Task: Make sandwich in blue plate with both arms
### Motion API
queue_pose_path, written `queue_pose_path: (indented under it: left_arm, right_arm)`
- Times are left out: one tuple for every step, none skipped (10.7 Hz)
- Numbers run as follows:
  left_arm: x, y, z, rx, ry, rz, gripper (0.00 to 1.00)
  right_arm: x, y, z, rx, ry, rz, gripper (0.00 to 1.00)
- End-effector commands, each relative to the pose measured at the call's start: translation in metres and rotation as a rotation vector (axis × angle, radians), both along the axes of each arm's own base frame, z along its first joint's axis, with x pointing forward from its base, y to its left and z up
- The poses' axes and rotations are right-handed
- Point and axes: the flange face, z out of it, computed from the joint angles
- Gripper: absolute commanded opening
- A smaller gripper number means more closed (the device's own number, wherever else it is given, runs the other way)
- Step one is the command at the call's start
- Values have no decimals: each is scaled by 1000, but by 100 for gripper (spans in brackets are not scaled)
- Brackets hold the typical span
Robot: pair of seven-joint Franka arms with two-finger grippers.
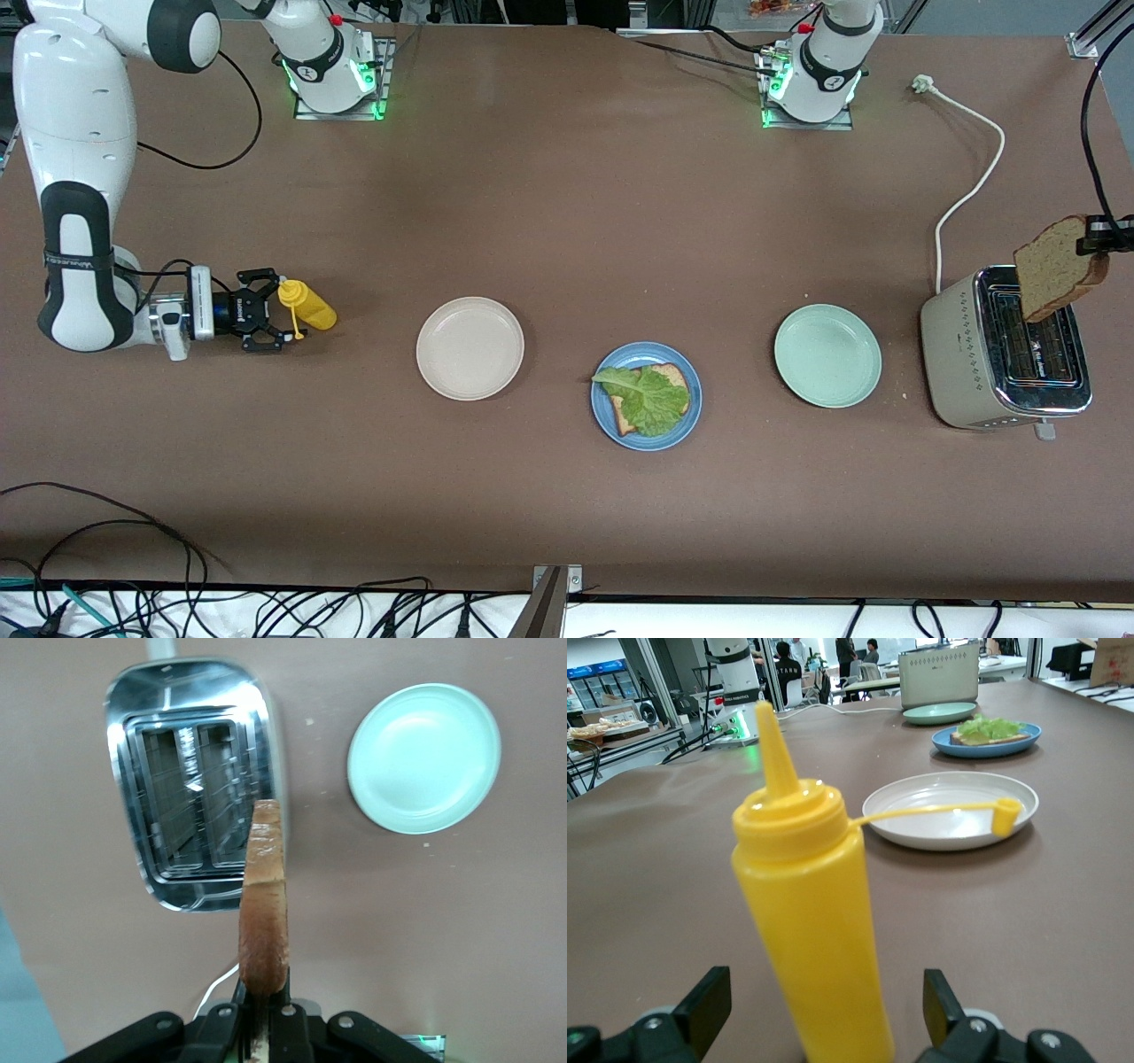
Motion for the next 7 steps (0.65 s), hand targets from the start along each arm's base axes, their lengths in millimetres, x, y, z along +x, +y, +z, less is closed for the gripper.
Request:
queue_pose_path:
  left_arm:
    - [-2, -56, 15, -72, -31, 53, 0]
    - [-1, -64, 14, -125, -33, 58, 0]
    - [0, -79, 10, -173, -27, 54, 0]
    - [0, -94, 0, -235, -4, 97, 0]
    - [3, -106, -14, -330, 22, 174, 0]
    - [11, -113, -38, -417, 45, 218, 0]
    - [20, -115, -60, -458, 42, 244, 0]
  right_arm:
    - [18, -31, 27, -98, 76, 15, 96]
    - [25, -37, 42, -134, 119, 9, 96]
    - [32, -46, 60, -185, 166, 7, 96]
    - [41, -51, 82, -234, 205, 0, 96]
    - [51, -51, 103, -282, 228, 1, 96]
    - [55, -51, 117, -320, 281, -15, 96]
    - [58, -47, 137, -345, 328, -35, 96]
